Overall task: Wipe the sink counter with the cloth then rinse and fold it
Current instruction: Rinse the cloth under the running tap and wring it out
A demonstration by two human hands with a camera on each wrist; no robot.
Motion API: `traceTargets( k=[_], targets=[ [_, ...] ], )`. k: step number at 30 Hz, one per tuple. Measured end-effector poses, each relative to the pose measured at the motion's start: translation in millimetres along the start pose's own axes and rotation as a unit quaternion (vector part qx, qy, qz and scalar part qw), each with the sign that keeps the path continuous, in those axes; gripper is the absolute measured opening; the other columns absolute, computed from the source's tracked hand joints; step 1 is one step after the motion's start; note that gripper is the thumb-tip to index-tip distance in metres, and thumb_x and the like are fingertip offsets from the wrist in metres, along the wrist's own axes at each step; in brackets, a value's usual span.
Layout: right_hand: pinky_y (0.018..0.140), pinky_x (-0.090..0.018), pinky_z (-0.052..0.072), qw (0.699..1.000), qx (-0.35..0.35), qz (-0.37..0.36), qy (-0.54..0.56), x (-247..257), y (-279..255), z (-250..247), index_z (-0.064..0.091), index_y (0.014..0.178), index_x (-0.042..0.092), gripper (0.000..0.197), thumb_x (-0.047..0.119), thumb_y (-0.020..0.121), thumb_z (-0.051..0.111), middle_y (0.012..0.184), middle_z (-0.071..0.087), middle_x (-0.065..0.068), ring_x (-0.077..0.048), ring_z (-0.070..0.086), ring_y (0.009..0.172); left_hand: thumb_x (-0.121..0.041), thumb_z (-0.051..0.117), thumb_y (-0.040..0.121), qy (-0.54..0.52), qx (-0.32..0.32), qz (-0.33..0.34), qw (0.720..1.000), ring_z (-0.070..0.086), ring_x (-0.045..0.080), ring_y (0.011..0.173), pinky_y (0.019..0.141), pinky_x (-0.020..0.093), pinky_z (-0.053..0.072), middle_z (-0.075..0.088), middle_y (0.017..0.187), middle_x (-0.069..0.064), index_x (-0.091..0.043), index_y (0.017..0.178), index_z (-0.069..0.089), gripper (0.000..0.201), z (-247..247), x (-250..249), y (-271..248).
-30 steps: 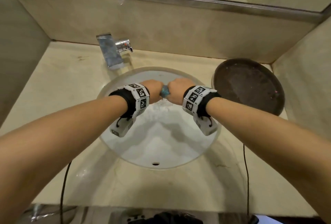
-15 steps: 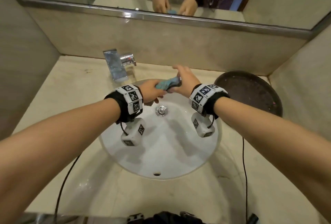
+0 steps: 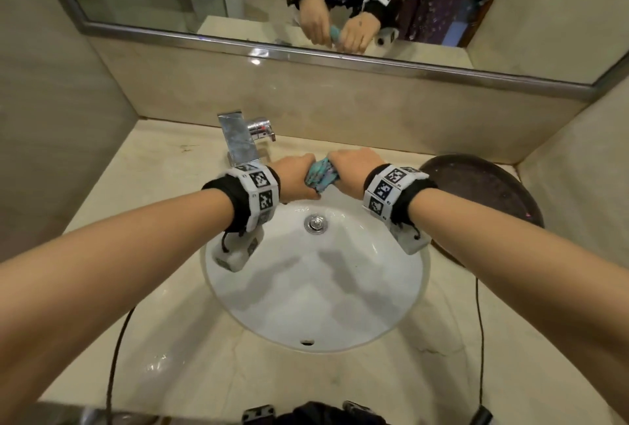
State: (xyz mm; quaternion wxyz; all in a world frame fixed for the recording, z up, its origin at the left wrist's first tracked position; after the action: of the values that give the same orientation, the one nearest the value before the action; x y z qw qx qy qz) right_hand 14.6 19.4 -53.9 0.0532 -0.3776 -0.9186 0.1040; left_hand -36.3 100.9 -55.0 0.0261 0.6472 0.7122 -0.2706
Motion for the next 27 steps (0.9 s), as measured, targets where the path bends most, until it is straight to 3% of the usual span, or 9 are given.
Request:
traceTargets(
  k=[6,8,11,15,17,19,22,24,27],
  targets=[
    [0.053,-0.023,0.035,0.961,0.164,0.063,0.215,-11,3,19,0.057,0.068,0.010,0.022,0.022,0.086,0.060,0.058,0.049,0.000,-0.014,0.042,0.051,-0.038,0.051,0.091,0.125,-0.083,0.110,0.983,0.061,0.029,0.093,0.072,0.035,0.046,0.060,0.113,0.009,-0.014,0.118,0.037,0.039,4,-7,0],
    [0.058,-0.022,0.041,0.960,0.133,0.066,0.239,-17,6,16,0.061,0.100,0.010,0.021,0.023,0.084,0.065,0.073,0.058,-0.002,-0.017,0.052,0.060,-0.039,0.050,0.092,0.062,-0.077,0.077,0.992,0.060,0.028,0.087,0.072,0.034,0.047,0.061,0.105,0.008,-0.012,0.116,0.041,0.037,3,-2,5],
    [0.093,-0.030,0.045,0.974,-0.010,0.030,0.225,-23,10,6,0.034,0.142,0.015,0.074,0.028,0.080,0.071,0.126,0.052,-0.012,-0.028,0.056,0.109,-0.033,0.049,0.094,-0.217,-0.066,-0.013,0.974,0.054,0.013,0.051,0.043,0.019,0.043,0.057,0.077,0.003,-0.010,0.107,0.047,0.026,2,14,12],
    [0.103,-0.040,0.040,0.979,-0.107,-0.047,0.169,-12,3,5,0.027,0.147,0.017,0.073,0.029,0.085,0.065,0.138,0.042,-0.013,-0.030,0.046,0.124,-0.029,0.041,0.099,-0.536,0.014,-0.059,0.842,0.046,0.004,0.035,0.033,0.009,0.030,0.054,0.071,0.003,-0.012,0.099,0.052,0.020,11,13,11],
    [0.098,-0.041,0.043,0.976,-0.094,-0.047,0.190,-10,4,9,0.037,0.141,0.017,0.056,0.026,0.090,0.058,0.131,0.050,-0.011,-0.030,0.050,0.119,-0.028,0.040,0.099,-0.563,0.060,-0.048,0.823,0.046,0.005,0.037,0.033,0.009,0.028,0.053,0.073,0.004,-0.013,0.096,0.050,0.018,13,8,7],
    [0.091,-0.038,0.047,0.987,-0.037,-0.033,0.152,-7,2,13,0.045,0.130,0.018,0.038,0.028,0.093,0.052,0.124,0.057,-0.007,-0.027,0.055,0.112,-0.026,0.046,0.097,-0.495,0.079,-0.033,0.865,0.046,0.007,0.041,0.033,0.010,0.029,0.054,0.072,0.003,-0.012,0.102,0.048,0.015,13,8,5],
    [0.081,-0.034,0.046,0.998,0.040,-0.013,0.049,-2,0,17,0.045,0.123,0.014,0.033,0.032,0.096,0.046,0.118,0.060,-0.009,-0.028,0.059,0.103,-0.028,0.059,0.089,-0.150,0.041,0.013,0.988,0.054,0.015,0.062,0.049,0.019,0.044,0.058,0.082,0.001,-0.013,0.113,0.046,0.031,8,9,4],
    [0.081,-0.031,0.044,0.994,0.090,0.000,0.067,2,2,20,0.049,0.122,0.009,0.035,0.032,0.095,0.049,0.115,0.061,-0.013,-0.029,0.059,0.102,-0.029,0.055,0.090,0.071,-0.023,0.057,0.996,0.059,0.025,0.085,0.070,0.029,0.046,0.061,0.102,0.008,-0.011,0.121,0.041,0.038,5,3,2],
    [0.064,-0.021,0.044,0.980,0.141,0.024,0.137,-1,8,23,0.060,0.093,0.008,0.023,0.030,0.092,0.054,0.089,0.065,-0.012,-0.024,0.057,0.073,-0.029,0.045,0.093,0.169,-0.093,0.113,0.975,0.062,0.032,0.088,0.067,0.036,0.045,0.058,0.112,0.012,-0.012,0.126,0.037,0.037,4,-4,-3]
  ],
)
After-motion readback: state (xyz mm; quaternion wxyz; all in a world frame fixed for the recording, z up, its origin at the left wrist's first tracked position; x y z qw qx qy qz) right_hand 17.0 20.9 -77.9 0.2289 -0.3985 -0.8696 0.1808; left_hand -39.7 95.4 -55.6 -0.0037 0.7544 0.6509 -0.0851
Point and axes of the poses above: each hand's wrist, its own y-axis towards the middle knuckle, its own z-axis out of the palm, x = y × z, the point moved 7 cm from there along y, towards the middle knuckle
